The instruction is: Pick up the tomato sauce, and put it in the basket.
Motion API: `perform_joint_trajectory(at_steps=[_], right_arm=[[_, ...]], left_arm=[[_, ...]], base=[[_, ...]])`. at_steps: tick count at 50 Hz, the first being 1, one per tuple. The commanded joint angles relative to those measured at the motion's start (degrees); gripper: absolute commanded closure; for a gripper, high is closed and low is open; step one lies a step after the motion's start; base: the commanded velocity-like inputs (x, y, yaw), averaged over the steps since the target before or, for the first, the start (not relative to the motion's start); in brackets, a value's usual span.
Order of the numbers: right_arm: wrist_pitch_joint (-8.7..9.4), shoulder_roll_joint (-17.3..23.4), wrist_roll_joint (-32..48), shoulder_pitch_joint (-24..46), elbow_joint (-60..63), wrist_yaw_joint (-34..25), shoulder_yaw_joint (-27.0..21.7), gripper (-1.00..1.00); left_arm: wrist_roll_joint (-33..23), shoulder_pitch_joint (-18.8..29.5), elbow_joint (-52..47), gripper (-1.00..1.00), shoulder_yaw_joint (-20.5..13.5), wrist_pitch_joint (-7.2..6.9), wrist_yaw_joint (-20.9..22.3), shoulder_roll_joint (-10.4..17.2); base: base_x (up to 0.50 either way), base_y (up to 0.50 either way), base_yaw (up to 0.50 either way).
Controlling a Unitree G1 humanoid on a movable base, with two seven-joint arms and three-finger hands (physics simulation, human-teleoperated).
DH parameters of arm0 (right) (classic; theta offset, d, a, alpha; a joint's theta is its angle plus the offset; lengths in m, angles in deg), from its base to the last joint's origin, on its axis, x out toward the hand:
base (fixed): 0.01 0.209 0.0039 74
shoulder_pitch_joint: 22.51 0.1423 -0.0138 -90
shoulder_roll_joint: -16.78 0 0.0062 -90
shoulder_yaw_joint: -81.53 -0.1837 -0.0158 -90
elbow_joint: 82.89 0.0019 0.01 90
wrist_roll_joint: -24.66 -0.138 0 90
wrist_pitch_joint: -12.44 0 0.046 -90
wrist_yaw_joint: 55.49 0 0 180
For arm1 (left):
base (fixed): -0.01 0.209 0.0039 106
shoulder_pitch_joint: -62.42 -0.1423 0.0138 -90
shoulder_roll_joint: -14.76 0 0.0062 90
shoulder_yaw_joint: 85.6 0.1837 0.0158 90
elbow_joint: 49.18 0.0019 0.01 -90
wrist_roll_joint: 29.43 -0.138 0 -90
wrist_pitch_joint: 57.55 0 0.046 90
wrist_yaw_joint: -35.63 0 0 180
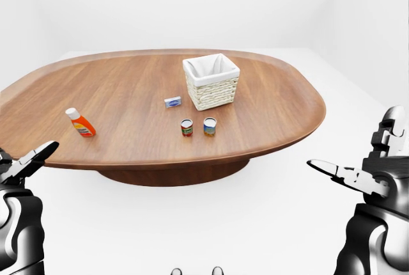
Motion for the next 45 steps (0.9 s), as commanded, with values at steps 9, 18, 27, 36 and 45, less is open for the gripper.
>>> perform_joint_trajectory(at_steps=[9, 18, 27, 36, 45], right_arm=[[0.0, 0.2, -0.3, 0.2, 0.5, 0.1, -0.1, -1.0], [0.0, 0.2, 0.1, 0.3, -0.1, -0.1, 0.3, -1.0], [0.0, 0.2, 0.1, 0.3, -0.3, -0.1, 0.4, -1.0], [0.0, 0.1, 0.1, 0.2, -0.3, -0.1, 0.5, -1.0], [0.0, -0.1, 1.6, 0.2, -0.5, -0.1, 1.3, -1.0]], left_arm=[[-0.6, 0.3, 0.5, -1.0, 0.3, 0.06, 0.4, 0.2], [-0.8, 0.5, 1.2, -1.0, 0.5, 0.56, 0.6, 0.2], [-0.8, 0.6, 1.7, -1.0, 0.5, 0.86, 0.6, 0.2], [-1.0, 0.6, 2.3, -1.0, 0.8, 1.26, 0.7, 0.2], [-1.0, 0.6, 2.3, -1.0, 0.9, 1.21, 0.8, 0.3]], base=[[0.0, -0.22, 0.0], [0.0, -0.27, 0.0], [0.0, -0.29, 0.0], [0.0, -0.29, 0.0], [0.0, -0.18, 0.0]])
